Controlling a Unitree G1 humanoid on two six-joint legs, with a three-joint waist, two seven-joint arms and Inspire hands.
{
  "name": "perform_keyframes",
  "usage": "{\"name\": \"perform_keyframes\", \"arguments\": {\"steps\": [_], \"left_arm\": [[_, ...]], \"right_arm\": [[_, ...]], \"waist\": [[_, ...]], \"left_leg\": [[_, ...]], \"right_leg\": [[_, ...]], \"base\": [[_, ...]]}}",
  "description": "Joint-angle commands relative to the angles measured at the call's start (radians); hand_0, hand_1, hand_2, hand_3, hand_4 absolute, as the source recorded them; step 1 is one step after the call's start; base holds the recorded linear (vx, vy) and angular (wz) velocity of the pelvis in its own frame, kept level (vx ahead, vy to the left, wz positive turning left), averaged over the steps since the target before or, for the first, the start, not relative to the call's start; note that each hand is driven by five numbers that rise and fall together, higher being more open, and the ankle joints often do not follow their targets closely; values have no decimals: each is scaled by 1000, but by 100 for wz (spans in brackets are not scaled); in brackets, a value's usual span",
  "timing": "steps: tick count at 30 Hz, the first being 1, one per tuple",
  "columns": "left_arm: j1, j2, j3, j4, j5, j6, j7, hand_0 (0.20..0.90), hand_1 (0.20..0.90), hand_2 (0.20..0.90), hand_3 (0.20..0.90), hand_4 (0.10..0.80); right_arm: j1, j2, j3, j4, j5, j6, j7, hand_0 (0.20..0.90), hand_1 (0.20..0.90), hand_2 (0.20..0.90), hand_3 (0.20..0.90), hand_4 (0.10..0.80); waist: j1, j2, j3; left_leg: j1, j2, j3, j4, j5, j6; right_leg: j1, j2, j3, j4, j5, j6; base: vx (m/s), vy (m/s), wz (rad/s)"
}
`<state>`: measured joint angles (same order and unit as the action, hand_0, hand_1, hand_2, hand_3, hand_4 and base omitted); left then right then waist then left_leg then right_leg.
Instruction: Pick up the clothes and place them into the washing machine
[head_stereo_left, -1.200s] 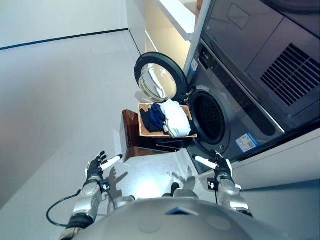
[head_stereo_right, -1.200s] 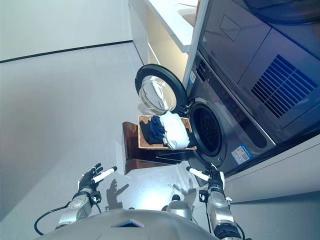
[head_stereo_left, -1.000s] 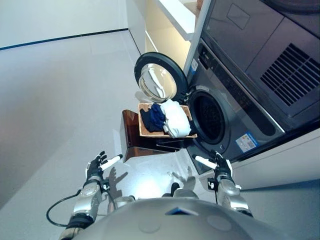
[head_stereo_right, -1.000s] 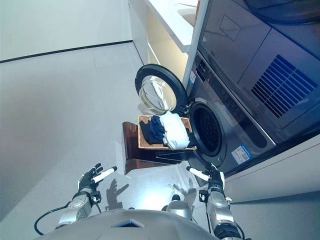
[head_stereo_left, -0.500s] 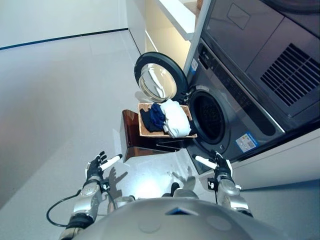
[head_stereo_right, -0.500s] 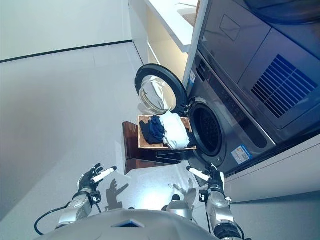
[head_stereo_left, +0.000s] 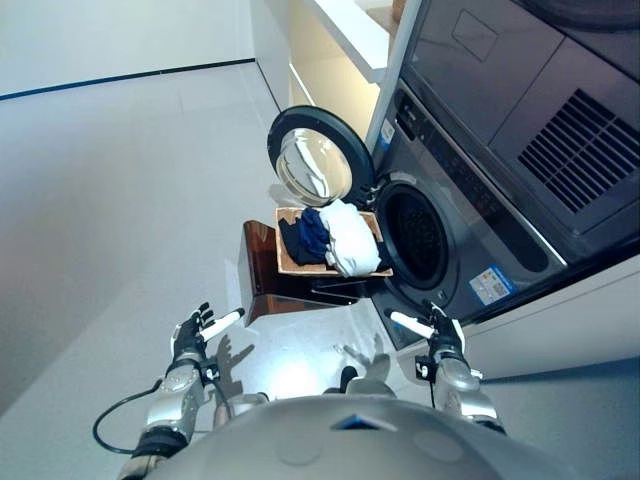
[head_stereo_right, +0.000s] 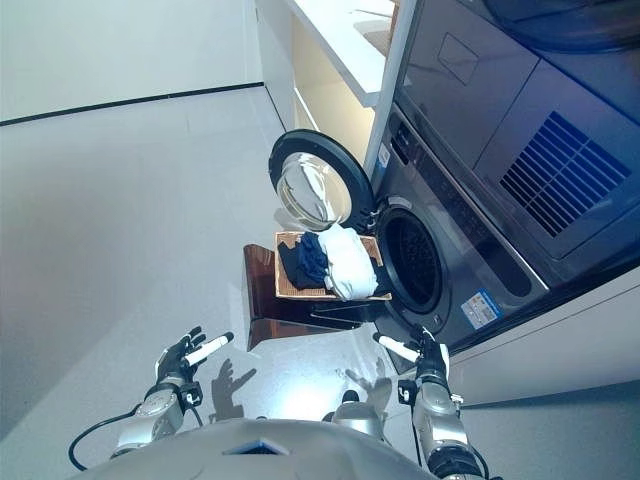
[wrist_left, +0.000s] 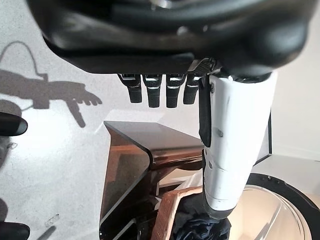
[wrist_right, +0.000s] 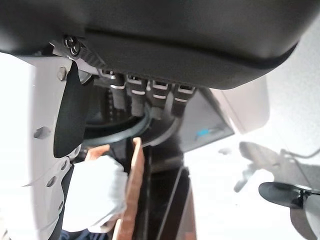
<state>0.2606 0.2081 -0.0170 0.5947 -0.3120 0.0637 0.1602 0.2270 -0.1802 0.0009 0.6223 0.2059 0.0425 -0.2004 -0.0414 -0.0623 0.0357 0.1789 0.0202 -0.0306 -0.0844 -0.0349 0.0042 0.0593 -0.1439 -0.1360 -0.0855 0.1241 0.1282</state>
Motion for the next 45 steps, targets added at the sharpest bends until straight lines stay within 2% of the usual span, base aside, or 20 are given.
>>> {"name": "perform_keyframes", "arguments": {"steps": [1, 6, 9, 10, 11, 13, 14, 19, 24, 25, 26, 28, 29, 33, 38, 41, 45], "left_arm": [[-60, 29, 24, -75, -11, -67, 2, 900, 900, 900, 900, 800], [-70, 33, 25, -81, -21, -65, 3, 900, 900, 900, 900, 800], [-79, 36, 25, -85, -27, -67, 7, 900, 900, 900, 900, 800], [-82, 38, 27, -93, -31, -67, 8, 900, 900, 900, 900, 800], [-82, 38, 27, -93, -31, -66, 8, 900, 900, 900, 900, 800], [-77, 41, 30, -99, -25, -63, 5, 900, 900, 900, 900, 800], [-76, 43, 32, -100, -17, -59, 2, 900, 900, 900, 900, 800], [-68, 55, 41, -101, -8, -53, -4, 900, 900, 900, 900, 800], [-64, 52, 51, -100, -15, -55, -2, 900, 900, 900, 900, 800], [-66, 52, 51, -97, -16, -56, 1, 900, 900, 900, 900, 800], [-66, 52, 51, -97, -16, -56, 1, 900, 900, 900, 900, 800], [-63, 49, 56, -101, -20, -56, 4, 900, 900, 900, 900, 800], [-59, 49, 58, -107, -20, -56, 5, 900, 900, 900, 900, 800], [-59, 44, 58, -98, -19, -56, 8, 900, 900, 900, 900, 800], [-68, 34, 53, -66, -45, -60, 27, 900, 900, 900, 900, 800], [-70, 29, 41, -69, -55, -63, 31, 900, 900, 900, 900, 800], [-109, 26, 14, -40, -80, -74, 41, 900, 900, 900, 900, 800]], "right_arm": [[-74, -43, -16, -64, 10, -62, -22, 900, 900, 900, 900, 800], [-78, -44, -34, -63, 21, -60, -24, 900, 900, 900, 900, 800], [-83, -44, -46, -59, 41, -60, -25, 900, 900, 900, 900, 800], [-82, -47, -50, -61, 45, -60, -22, 900, 900, 900, 900, 800], [-82, -47, -50, -61, 45, -60, -22, 900, 900, 900, 900, 800], [-69, -47, -55, -68, 46, -57, -17, 900, 900, 900, 900, 800], [-58, -43, -57, -64, 45, -56, -15, 900, 900, 900, 900, 800], [-41, -39, -52, -59, 44, -53, -9, 900, 900, 900, 900, 800], [-36, -39, -58, -58, 43, -47, -5, 900, 900, 900, 900, 800], [-41, -38, -58, -57, 47, -49, -7, 900, 900, 900, 900, 800], [-41, -39, -58, -57, 47, -49, -7, 900, 900, 900, 900, 800], [-47, -36, -54, -57, 51, -50, -12, 900, 900, 900, 900, 800], [-46, -35, -52, -63, 49, -51, -11, 900, 900, 900, 900, 800], [-43, -35, -49, -73, 50, -51, -11, 900, 900, 900, 900, 800], [-54, -37, -38, -90, 52, -54, -20, 900, 900, 900, 900, 800], [-46, -42, -36, -96, 52, -56, -20, 900, 900, 900, 900, 800], [-60, -61, -48, -70, 61, -66, -38, 900, 900, 900, 900, 800]], "waist": [[3, 8, 21], [-1, 14, 40], [-3, 15, 53], [-4, 18, 61], [-4, 18, 61], [-10, 26, 69], [-14, 30, 79], [-25, 37, 108], [-39, 36, 117], [-49, 28, 119], [-49, 29, 120], [-58, 16, 125], [-60, 12, 127], [-63, 3, 126], [-67, 0, 125], [-70, 5, 115], [-85, 20, 93]], "left_leg": [[-49, -36, 29, -3, -20, -12], [-51, -58, 26, 11, -30, 15], [-68, -83, 23, 75, -62, 34], [-75, -100, 22, 106, -77, 45], [-77, -101, 22, 108, -78, 45], [-67, -115, 23, 115, -86, 57], [-54, -124, 23, 113, -90, 66], [-29, -133, 19, 116, -99, 76], [-10, -132, 24, 110, -118, 67], [-1, -135, 23, 105, -125, 59], [0, -135, 23, 105, -125, 58], [18, -139, 23, 97, -136, 50], [21, -138, 24, 97, -139, 48], [30, -136, 21, 93, -149, 41], [34, -110, 6, 91, -164, 23], [58, -83, -10, 83, -181, 8], [76, -23, -40, 85, -175, -25]], "right_leg": [[-7, 10, -5, 49, -70, 18], [-46, -16, 15, 145, -97, 20], [-55, -40, 19, 196, -107, 24], [-66, -57, 19, 239, -107, 24], [-68, -58, 20, 242, -108, 24], [-94, -77, 30, 321, -91, 18], [-130, -91, 33, 402, -59, 5], [-188, -104, 38, 516, -25, -19], [-229, -99, 18, 406, -1, 4], [-242, -95, 21, 305, 33, 26], [-241, -94, 21, 304, 34, 26], [-261, -83, 35, 188, 106, 59], [-268, -79, 40, 174, 122, 65], [-266, -71, 37, 140, 144, 75], [-320, -58, 68, 135, 172, 84], [-320, -36, 79, 153, 110, 67], [-310, -4, 53, 195, 34, 48]], "base": [[-10, 61, -5], [-3, 93, -5], [21, 146, 2], [21, 150, 1], [25, 170, 3], [29, 200, 6], [20, 192, 2], [15, 132, -4], [74, 0, -5], [66, -32, -7], [105, -56, -6], [115, -59, -1], [121, -61, 7], [88, -69, 15], [133, -133, 9], [178, -147, 3], [183, -171, 33]]}}
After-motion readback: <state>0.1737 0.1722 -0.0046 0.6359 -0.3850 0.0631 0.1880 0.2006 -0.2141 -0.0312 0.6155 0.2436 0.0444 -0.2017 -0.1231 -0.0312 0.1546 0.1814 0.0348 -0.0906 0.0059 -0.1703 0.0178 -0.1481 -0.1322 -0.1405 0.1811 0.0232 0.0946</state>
